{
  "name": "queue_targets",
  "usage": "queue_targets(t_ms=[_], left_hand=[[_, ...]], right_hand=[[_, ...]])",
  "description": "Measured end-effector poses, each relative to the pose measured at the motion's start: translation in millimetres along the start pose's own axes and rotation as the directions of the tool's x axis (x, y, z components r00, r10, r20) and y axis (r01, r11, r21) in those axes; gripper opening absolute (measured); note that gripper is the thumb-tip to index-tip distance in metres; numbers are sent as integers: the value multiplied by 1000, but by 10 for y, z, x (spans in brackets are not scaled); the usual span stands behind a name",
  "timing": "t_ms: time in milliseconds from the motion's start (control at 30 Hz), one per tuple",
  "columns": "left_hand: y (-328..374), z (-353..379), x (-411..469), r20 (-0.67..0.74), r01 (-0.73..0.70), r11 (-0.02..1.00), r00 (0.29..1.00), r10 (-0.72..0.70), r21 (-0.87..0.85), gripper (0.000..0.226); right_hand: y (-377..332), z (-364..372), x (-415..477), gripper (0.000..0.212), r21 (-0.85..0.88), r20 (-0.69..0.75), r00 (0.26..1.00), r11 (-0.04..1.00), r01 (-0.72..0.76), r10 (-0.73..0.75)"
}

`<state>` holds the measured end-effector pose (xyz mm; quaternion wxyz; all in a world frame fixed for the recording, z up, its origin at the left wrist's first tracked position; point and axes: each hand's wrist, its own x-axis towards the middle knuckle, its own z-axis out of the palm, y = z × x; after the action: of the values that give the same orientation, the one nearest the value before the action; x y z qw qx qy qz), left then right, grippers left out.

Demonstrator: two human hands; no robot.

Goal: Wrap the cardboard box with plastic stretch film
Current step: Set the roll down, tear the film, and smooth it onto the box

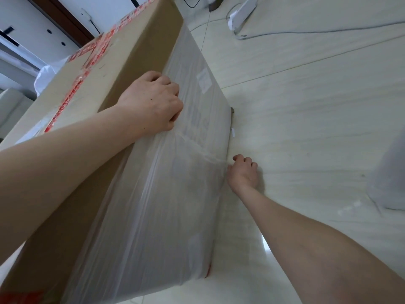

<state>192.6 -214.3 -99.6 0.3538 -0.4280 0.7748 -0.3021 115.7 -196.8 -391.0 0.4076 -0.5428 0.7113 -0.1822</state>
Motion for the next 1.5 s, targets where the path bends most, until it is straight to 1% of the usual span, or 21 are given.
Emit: queue_targets(t_ms=[67, 167, 233, 300, 367, 467, 533, 567, 600, 633, 667, 700, 733, 767, 800, 833, 900, 967, 1133, 1300, 1500], left_hand=[[8, -11, -15, -8, -1, 1000, 1000, 1, 9, 16], [22, -24, -39, -3, -5, 1000, 1000, 5, -1, 16], [23, -33, -29, -10, -3, 1000, 1000, 3, -8, 16], [22, -42, -21, -18, 7, 1000, 1000, -7, -11, 17], [23, -39, -14, -22, 28, 1000, 999, -28, -9, 18], [50, -54, -1, 39, 42, 999, 998, -43, 22, 19], [91, -84, 1, 51, 77, 997, 996, -77, 12, 27], [145, -106, -9, 2, 76, 997, 997, -76, 5, 31], [232, -115, -15, -82, 43, 999, 996, -43, -5, 35], [356, -121, -28, -152, -15, 1000, 988, 12, -17, 43], [503, -119, -57, -175, -89, 996, 981, 83, -25, 50], [649, -74, -88, -103, -159, 987, 983, 155, -33, 54], [771, -5, -127, 30, -197, 979, 980, 198, -46, 55], [833, 62, -167, 182, -191, 981, 964, 194, -30, 59], [831, 128, -190, 271, -166, 986, 950, 156, 13, 67], [789, 183, -202, 300, -147, 986, 947, 118, 78, 75], [673, 269, -210, 320, -130, 972, 945, 63, 195, 86], [584, 285, -206, 342, -112, 967, 939, 27, 230, 90], [518, 258, -172, 362, -92, 953, 932, -19, 288, 92], [510, 314, -164, 356, -102, 941, 934, -21, 323, 92], [504, 382, -154, 334, -99, 942, 943, -14, 320, 91]], right_hand=[[-30, -70, -1, 33, 3, -17, 999, 999, -37, 37], [-50, -184, 40, 30, 37, -46, 987, 988, -150, 151], [-48, -241, 52, 28, 106, -34, 975, 971, -216, 220], [-43, -277, 53, 25, 227, -21, 970, 946, -232, 243], [-42, -312, 42, 28, 353, -68, 971, 916, -192, 230], [-96, -328, -57, 36, 470, -188, 969, 881, -51, 157], [-170, -261, -213, 45, 538, -221, 968, 843, 20, 118], [-204, -217, -302, 49, 570, -219, 971, 821, 44, 100], [-230, -169, -388, 52, 597, -206, 975, 800, 61, 79], [-247, -121, -465, 55, 618, -183, 981, 783, 71, 56], [-255, -79, -525, 57, 634, -160, 987, 769, 80, 29], [-257, -40, -563, 59, 640, -136, 991, 763, 94, -8], [-258, -8, -584, 61, 637, -104, 993, 764, 105, -50], [-259, 16, -588, 64, 630, -56, 994, 770, 104, -89], [-265, 32, -580, 67, 621, 5, 993, 779, 90, -118], [-275, 47, -568, 70, 611, 68, 988, 789, 67, -137], [-309, 80, -543, 72, 594, 159, 973, 804, 41, -167], [-352, 121, -523, 73, 597, 189, 964, 801, 40, -189], [-463, 241, -490, 77, 579, 192, 964, 814, 39, -183], [-606, 383, -549, 72, 679, 167, 968, 733, 24, -187], [-639, 442, -530, 67, 677, 142, 978, 736, 16, -152]])
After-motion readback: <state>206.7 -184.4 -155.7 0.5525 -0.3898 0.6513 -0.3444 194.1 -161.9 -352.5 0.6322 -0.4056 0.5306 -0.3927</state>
